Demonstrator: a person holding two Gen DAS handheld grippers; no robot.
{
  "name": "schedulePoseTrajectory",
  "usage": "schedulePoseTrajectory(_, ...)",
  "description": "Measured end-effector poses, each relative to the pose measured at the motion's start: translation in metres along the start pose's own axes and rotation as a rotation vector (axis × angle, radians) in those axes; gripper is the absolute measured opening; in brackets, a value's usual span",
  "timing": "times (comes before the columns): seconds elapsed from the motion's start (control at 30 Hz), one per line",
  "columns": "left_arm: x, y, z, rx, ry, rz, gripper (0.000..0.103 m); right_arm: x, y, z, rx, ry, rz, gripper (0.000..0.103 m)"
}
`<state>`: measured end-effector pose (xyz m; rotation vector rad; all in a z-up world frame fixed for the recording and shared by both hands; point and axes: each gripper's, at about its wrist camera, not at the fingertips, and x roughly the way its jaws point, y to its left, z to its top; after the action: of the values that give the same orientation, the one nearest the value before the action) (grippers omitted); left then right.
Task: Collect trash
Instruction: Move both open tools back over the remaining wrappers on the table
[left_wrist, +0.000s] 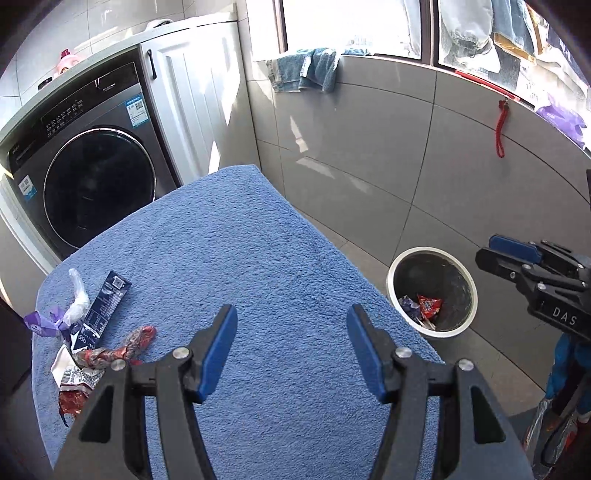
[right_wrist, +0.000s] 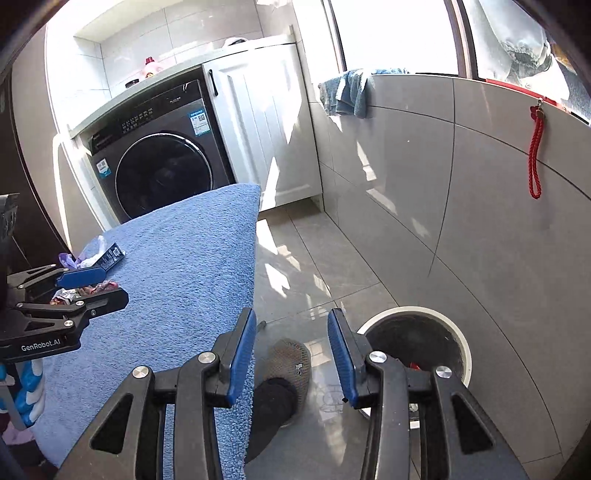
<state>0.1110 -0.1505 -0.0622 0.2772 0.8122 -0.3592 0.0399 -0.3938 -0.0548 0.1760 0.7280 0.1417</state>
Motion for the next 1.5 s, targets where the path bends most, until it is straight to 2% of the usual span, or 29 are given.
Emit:
schedulePoseTrajectory(0.2,-0.035,0.049,-0.016,-0.089,-0.054,0.130,0.060,-0.003,0.050,0.011,-0.069,-0.027,0.068,0.041)
schedulePoseTrajectory(0.4,-0.053,0.084,-0.041,-0.186,-0.060,0.144,0.060,0.000,0.080,0.014,-0.096,-0.025,0.095,0.042)
schedulePoseTrajectory(0.6,-0.065,0.106,-0.059,-0.231,-0.072,0.171,0.060,0.006,0.104,0.015,-0.111,-0.002,0.103,0.042)
schedulePoseTrajectory(1.0,-0.076,0.154,-0.080,-0.338,-0.091,0.145,0.060,0.011,0.146,0.030,-0.135,0.020,0.119,0.044)
schedulePoseTrajectory(1.3,-0.081,0.233,-0.131,-0.528,-0.061,0.096,0.060,0.017,0.179,0.038,-0.197,0.032,0.145,0.047)
schedulePoseTrajectory(1.5,-0.068,0.270,-0.147,-0.632,-0.036,0.005,0.061,0.042,0.200,0.038,-0.230,0.072,0.181,0.047)
